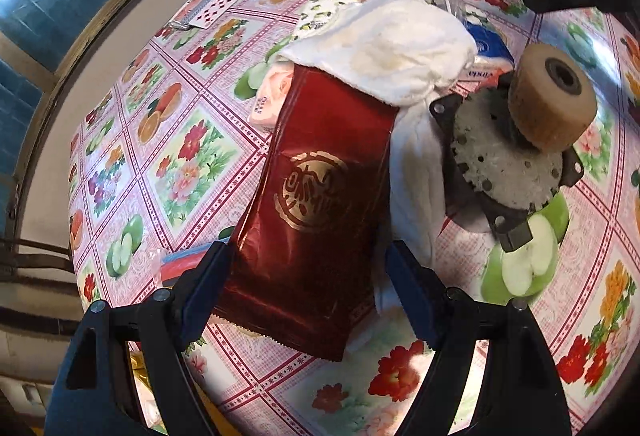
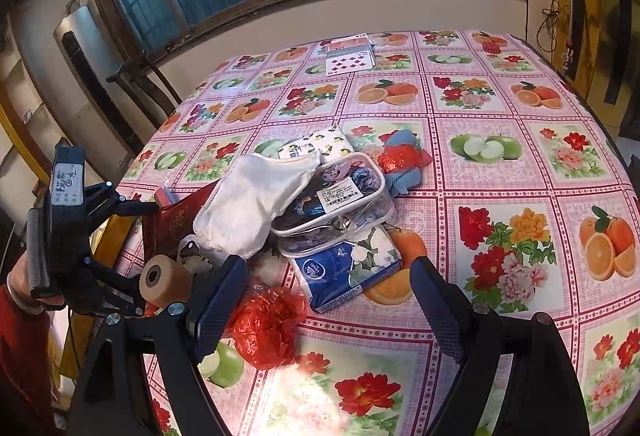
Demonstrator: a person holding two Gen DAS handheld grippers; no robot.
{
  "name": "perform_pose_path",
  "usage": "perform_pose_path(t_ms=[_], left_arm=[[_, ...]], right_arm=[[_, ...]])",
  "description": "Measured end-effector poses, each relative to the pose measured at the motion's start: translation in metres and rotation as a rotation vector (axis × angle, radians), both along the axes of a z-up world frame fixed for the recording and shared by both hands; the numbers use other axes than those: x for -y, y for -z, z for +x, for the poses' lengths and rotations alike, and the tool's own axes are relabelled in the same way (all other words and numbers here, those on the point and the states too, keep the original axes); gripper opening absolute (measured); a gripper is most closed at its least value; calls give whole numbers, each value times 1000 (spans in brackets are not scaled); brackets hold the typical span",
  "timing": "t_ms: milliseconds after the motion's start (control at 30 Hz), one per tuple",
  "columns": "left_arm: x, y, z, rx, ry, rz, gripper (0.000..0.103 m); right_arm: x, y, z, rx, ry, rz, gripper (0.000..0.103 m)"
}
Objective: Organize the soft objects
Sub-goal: 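Reach left gripper to dark red snack bag while right reaches white cloth, then close left gripper on dark red snack bag while right closes on white cloth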
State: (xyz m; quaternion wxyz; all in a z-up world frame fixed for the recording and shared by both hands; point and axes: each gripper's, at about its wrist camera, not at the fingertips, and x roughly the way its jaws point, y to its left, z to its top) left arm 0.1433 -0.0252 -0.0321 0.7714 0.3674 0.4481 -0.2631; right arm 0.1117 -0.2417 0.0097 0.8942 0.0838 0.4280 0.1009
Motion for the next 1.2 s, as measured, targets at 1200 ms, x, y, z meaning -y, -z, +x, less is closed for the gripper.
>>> perform_pose_path(t_ms=[1200], left_arm=[[-9, 3, 16, -103, -233, -151, 60]], right_arm=[[-13, 9, 57, -198, -76, 299, 87]])
